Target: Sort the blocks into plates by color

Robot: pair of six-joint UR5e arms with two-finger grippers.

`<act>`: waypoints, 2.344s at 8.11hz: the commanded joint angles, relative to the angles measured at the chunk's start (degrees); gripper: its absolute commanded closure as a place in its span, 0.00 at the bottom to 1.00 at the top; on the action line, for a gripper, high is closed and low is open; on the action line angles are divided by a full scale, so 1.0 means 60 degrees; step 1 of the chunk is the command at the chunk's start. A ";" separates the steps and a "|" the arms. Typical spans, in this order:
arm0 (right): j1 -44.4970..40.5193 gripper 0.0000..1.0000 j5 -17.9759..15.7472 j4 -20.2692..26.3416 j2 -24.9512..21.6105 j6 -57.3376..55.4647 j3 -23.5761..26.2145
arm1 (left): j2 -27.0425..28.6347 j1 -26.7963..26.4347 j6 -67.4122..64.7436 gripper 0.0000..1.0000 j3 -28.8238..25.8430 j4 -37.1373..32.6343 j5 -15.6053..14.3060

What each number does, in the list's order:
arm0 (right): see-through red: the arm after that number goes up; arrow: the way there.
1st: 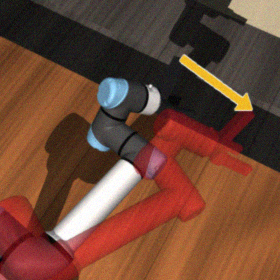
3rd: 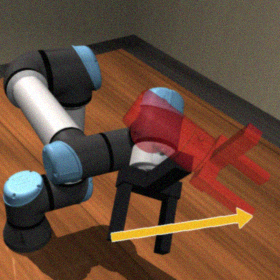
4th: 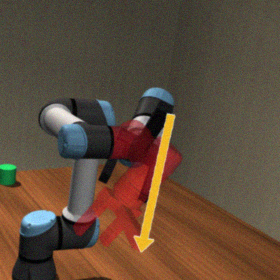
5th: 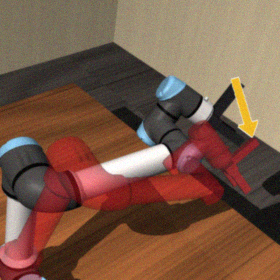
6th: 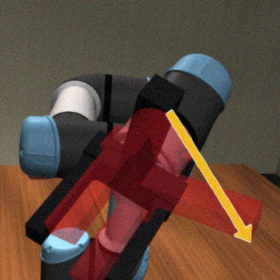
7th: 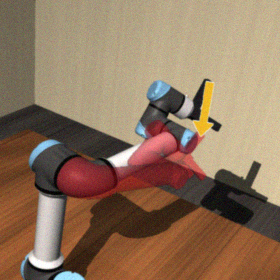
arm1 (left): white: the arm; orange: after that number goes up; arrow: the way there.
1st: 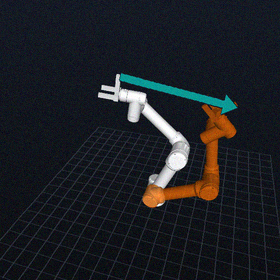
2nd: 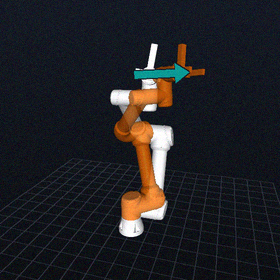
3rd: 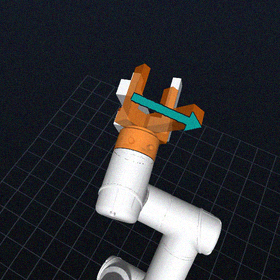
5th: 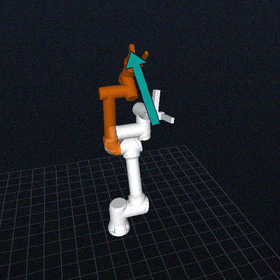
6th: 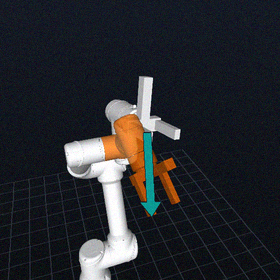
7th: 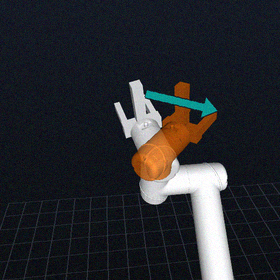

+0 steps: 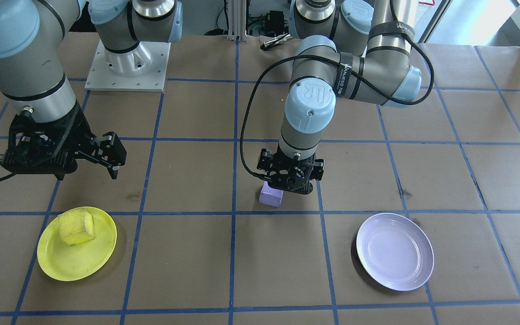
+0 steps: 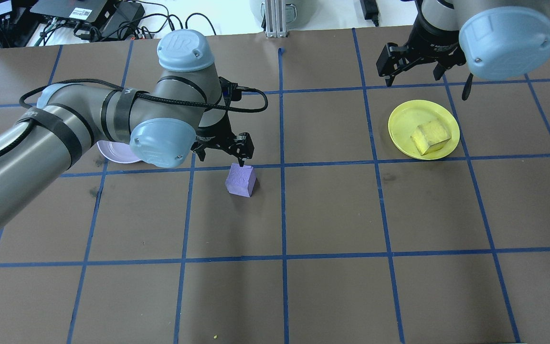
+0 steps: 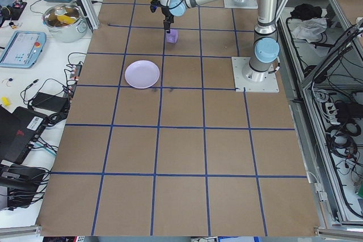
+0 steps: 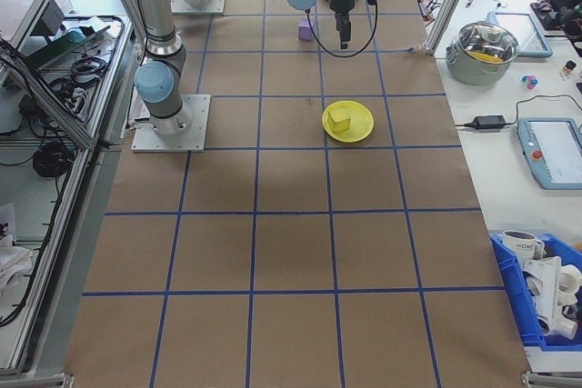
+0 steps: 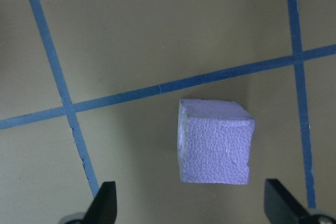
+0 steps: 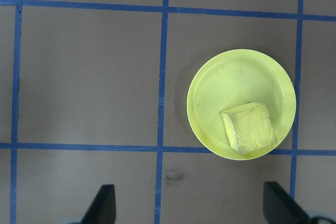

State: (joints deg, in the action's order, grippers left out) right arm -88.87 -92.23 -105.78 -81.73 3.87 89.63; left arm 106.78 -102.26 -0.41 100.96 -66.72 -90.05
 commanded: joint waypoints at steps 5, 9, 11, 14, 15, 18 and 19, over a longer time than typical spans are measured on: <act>-0.0013 0.00 0.0122 0.0227 -0.0324 -0.0190 0.0077 | 0.1054 -0.0430 0.0347 0.00 0.0122 0.1155 0.0038; -0.0013 0.00 0.0122 0.0184 -0.0309 -0.0176 0.0091 | 0.1086 -0.0506 0.0507 0.00 0.0238 0.1115 0.0009; 0.0001 0.00 0.0107 0.0125 -0.0309 -0.0102 0.0091 | 0.1071 -0.0491 0.0507 0.00 0.0458 0.1173 0.0009; 0.0001 0.00 0.0107 0.0110 -0.0295 -0.0088 0.0091 | 0.1202 -0.0491 0.0361 0.08 0.0459 0.1377 0.0024; 0.0001 0.00 0.0107 0.0096 -0.0295 -0.0088 0.0091 | 0.1217 -0.0491 0.0346 0.35 0.0444 0.1495 0.0024; 0.0001 0.00 0.0064 0.0096 -0.0280 -0.0059 0.0091 | 0.1188 -0.0418 0.0361 0.91 0.0371 0.1496 0.0024; 0.0001 0.00 0.0034 0.0096 -0.0280 -0.0058 0.0091 | 0.1188 -0.0418 0.0346 1.00 0.0313 0.1452 0.0024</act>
State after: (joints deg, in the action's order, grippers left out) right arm -88.86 -91.79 -105.20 -83.43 3.46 90.17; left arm 113.96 -104.95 1.71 103.38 -57.80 -89.91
